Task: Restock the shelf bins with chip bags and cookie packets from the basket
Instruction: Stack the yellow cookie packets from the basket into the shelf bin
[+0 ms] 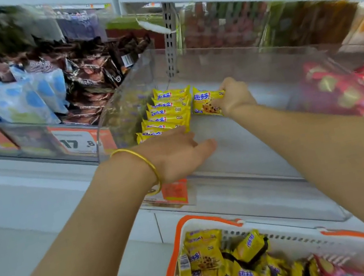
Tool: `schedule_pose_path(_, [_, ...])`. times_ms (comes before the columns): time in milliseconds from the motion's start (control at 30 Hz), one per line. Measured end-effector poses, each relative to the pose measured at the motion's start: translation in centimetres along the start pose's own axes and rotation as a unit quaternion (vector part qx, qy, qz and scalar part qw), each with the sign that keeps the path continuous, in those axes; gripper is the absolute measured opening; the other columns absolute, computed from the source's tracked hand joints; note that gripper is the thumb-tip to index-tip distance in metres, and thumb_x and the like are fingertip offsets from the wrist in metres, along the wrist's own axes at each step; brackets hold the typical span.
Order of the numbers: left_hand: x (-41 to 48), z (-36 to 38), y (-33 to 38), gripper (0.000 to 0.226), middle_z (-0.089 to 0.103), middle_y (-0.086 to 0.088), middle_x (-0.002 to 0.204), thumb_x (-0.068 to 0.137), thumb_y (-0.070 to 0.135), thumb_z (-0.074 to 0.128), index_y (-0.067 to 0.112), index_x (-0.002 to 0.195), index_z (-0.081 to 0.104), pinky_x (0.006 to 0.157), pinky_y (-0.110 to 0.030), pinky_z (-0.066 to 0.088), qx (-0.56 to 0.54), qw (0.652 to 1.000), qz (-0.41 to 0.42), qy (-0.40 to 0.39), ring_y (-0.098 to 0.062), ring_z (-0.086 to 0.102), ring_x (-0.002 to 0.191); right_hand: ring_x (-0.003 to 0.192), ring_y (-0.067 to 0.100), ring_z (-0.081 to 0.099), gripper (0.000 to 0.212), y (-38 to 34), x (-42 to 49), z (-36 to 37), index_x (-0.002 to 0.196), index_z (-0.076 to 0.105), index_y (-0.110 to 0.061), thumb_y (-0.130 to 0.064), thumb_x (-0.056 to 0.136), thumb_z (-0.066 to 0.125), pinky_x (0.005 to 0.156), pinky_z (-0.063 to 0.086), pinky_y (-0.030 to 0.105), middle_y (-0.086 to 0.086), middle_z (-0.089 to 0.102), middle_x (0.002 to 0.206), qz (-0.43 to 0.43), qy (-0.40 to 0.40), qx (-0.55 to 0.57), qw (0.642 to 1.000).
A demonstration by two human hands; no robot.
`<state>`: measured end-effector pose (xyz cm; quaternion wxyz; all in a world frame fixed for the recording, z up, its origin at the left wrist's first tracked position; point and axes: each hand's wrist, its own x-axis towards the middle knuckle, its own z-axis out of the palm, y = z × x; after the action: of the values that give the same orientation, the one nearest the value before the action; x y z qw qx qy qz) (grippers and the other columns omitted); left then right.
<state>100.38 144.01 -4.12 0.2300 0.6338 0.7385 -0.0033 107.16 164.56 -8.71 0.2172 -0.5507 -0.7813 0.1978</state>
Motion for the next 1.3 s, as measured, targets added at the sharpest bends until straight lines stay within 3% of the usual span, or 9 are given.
schedule_pose_path(267, [-0.1, 0.1, -0.1, 0.06, 0.008, 0.004, 0.159, 0.1, 0.048, 0.016, 0.014, 0.144, 0.038, 0.118, -0.031, 0.004, 0.038, 0.999, 0.005, 0.005, -0.005, -0.004, 0.144, 0.115, 0.04, 0.05, 0.055, -1.0, -0.6, 1.5, 0.126, 0.032, -0.001, -0.016, 0.087, 0.068, 0.09, 0.04, 0.042, 0.019, 0.043, 0.133, 0.003, 0.034, 0.06, 0.998])
schedule_pose_path(400, [-0.2, 0.3, -0.4, 0.056, 0.029, -0.002, 0.153, 0.101, 0.046, 0.019, 0.013, 0.141, 0.042, 0.107, -0.017, 0.008, 0.023, 0.998, 0.047, 0.047, -0.006, 0.004, 0.144, 0.109, 0.035, 0.052, 0.048, -1.0, -0.3, 0.3, 0.107, 0.026, -0.008, -0.01, 0.085, 0.068, 0.088, 0.042, 0.042, 0.019, 0.045, 0.129, 0.024, 0.009, 0.081, 0.996])
schedule_pose_path(533, [-2.1, 1.0, 0.0, 0.075, 0.057, 0.0, 0.129, 0.079, 0.059, 0.015, 0.015, 0.113, 0.066, 0.103, -0.027, 0.03, 0.018, 0.964, 0.136, 0.228, -0.011, 0.04, 0.126, 0.103, 0.035, 0.058, 0.036, -1.2, -1.8, -4.5, 0.098, 0.03, -0.012, -0.002, 0.085, 0.062, 0.085, 0.052, 0.045, 0.015, 0.051, 0.117, 0.013, -0.018, 0.119, 0.993])
schedule_pose_path(700, [-6.7, 4.9, 2.2, 0.027, 0.068, -0.007, 0.103, 0.086, 0.023, 0.052, 0.006, 0.094, 0.071, 0.082, -0.036, 0.047, 0.037, 0.857, 0.265, 0.44, -0.026, 0.061, 0.091, 0.057, 0.019, 0.064, 0.025, -1.3, -15.9, -12.8, 0.078, 0.046, -0.019, 0.002, 0.087, 0.058, 0.045, 0.051, 0.032, 0.009, 0.056, 0.071, -0.14, -0.041, 0.324, 0.935])
schedule_pose_path(767, [-8.4, 7.3, 2.9, 0.023, 0.068, -0.006, 0.094, 0.086, 0.019, 0.052, 0.007, 0.089, 0.071, 0.073, -0.036, 0.048, 0.017, 0.861, 0.273, 0.428, -0.026, 0.061, 0.083, 0.051, 0.019, 0.062, 0.024, 0.7, -21.4, -13.3, 0.076, 0.05, -0.017, 0.003, 0.087, 0.057, 0.042, 0.048, 0.031, 0.007, 0.058, 0.065, -0.168, -0.103, 0.358, 0.913])
schedule_pose_path(867, [-9.3, 10.7, 2.8, 0.027, 0.068, 0.002, 0.084, 0.083, 0.03, 0.048, 0.017, 0.084, 0.071, 0.061, -0.032, 0.05, 0.038, 0.918, 0.226, 0.322, -0.023, 0.062, 0.077, 0.05, 0.015, 0.061, 0.02, 5.1, -25.9, -8.9, 0.076, 0.056, -0.019, -0.003, 0.089, 0.058, 0.046, 0.048, 0.029, 0.001, 0.061, 0.065, -0.101, -0.23, 0.304, 0.919])
schedule_pose_path(967, [-8.6, 13.0, 2.4, 0.036, 0.066, 0.009, 0.086, 0.08, 0.04, 0.038, 0.026, 0.087, 0.07, 0.056, -0.03, 0.05, 0.068, 0.958, 0.185, 0.208, -0.018, 0.063, 0.082, 0.079, 0.016, 0.065, 0.009, 10.2, -26.3, -0.9, 0.092, 0.064, -0.017, -0.012, 0.091, 0.056, 0.065, 0.049, 0.03, -0.001, 0.065, 0.086, -0.073, -0.314, 0.065, 0.944])
schedule_pose_path(1067, [-7.3, 14.4, 2.1, 0.045, 0.062, 0.01, 0.105, 0.085, 0.044, 0.028, 0.031, 0.106, 0.065, 0.072, -0.03, 0.049, 0.107, 0.971, 0.15, 0.152, -0.012, 0.056, 0.1, 0.098, 0.021, 0.061, 0.023, 14.2, -27.3, 5.9, 0.111, 0.059, -0.011, -0.025, 0.093, 0.055, 0.071, 0.045, 0.028, 0.002, 0.062, 0.1, -0.074, -0.378, -0.117, 0.916])
schedule_pose_path(1300, [-5.8, 15.2, 2.1, 0.03, 0.056, 0.007, 0.112, 0.097, 0.039, 0.035, 0.029, 0.116, 0.056, 0.078, -0.035, 0.051, 0.166, 0.977, 0.109, 0.08, -0.013, 0.054, 0.105, 0.1, 0.024, 0.057, 0.041, 15.5, -29.7, 10.1, 0.111, 0.053, -0.015, -0.043, 0.084, 0.066, 0.073, 0.044, 0.035, 0.004, 0.056, 0.107, -0.091, -0.337, -0.186, 0.918])
